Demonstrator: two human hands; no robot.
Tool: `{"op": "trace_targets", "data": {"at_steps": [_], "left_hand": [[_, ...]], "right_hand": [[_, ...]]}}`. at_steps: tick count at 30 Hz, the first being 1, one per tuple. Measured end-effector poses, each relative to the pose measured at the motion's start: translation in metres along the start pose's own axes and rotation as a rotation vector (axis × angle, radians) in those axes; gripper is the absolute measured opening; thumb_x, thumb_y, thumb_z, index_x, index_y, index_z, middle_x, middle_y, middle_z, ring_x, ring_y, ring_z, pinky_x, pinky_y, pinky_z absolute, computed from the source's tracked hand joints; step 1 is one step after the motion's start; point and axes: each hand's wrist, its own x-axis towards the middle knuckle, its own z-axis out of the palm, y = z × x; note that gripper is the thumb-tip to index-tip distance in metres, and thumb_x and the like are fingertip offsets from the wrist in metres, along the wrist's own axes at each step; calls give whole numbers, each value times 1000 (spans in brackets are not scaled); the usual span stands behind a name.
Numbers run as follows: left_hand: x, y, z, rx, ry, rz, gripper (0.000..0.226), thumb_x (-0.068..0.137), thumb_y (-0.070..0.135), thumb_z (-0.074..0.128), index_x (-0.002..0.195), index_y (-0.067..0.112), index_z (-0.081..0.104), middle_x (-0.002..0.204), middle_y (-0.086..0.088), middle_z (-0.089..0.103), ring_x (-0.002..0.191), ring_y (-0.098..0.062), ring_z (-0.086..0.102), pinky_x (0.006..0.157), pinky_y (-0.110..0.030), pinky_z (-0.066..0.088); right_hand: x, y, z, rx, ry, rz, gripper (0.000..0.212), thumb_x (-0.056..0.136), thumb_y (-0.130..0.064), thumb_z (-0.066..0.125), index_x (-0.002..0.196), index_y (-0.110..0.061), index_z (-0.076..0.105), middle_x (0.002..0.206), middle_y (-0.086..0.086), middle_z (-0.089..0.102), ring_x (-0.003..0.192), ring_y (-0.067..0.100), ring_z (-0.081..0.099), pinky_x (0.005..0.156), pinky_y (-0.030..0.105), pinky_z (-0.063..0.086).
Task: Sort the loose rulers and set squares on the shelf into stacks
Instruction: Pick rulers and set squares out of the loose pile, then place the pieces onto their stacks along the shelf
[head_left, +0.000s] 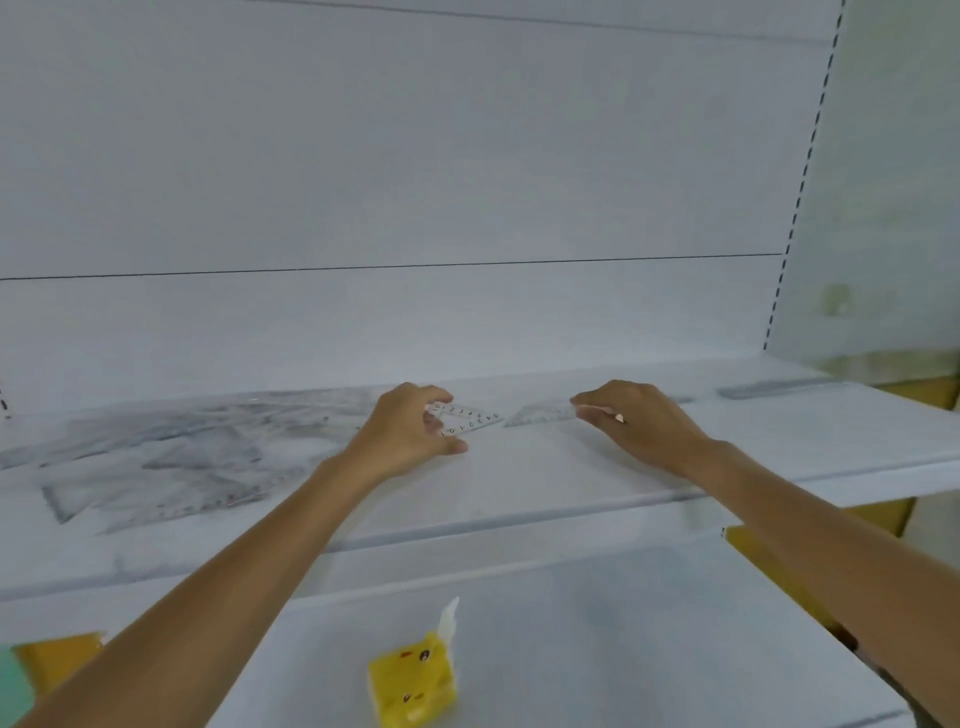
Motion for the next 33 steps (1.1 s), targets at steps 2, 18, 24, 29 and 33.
{"op": "trace_targets", "data": {"at_steps": [2,18,24,29,33], "left_hand": [[14,13,21,-4,0,-13,65,66,28,82,124,11,56,115,-5,57,83,-5,56,78,-14,38],[57,51,78,56,39,-134,59,69,48,74,120,22,60,121,6,60,90,-4,54,72,-14,36],[63,50,73,102,53,-139,52,74,39,73,122,24,58,126,5,57,95,-6,49,79,-19,34],[62,46,78,115,52,-134,48,76,34,73,120,23,58,124,5,59,97,-4,49,81,-18,35],[60,45,78,87,70,-146,47,75,35,73,119,23,59,123,5,59,98,-5,50,82,-18,35]], "right_hand": [[5,34,-8,12,15,24,34,94,-37,48,123,-24,59,125,-1,59,115,19,53,96,29,39],[54,153,-12,113,-53,-16,30,91,-30,56,118,-17,62,126,3,60,118,21,50,97,29,35],[58,165,-4,131,-198,63,27,88,-28,56,114,-23,64,126,-1,59,116,16,52,97,27,39],[57,169,1,175,-177,82,27,89,-26,55,113,-20,64,123,-1,61,114,14,53,91,19,33],[59,162,4,72,-176,77,31,91,-22,50,119,-17,61,129,2,58,120,19,50,99,26,36]]}}
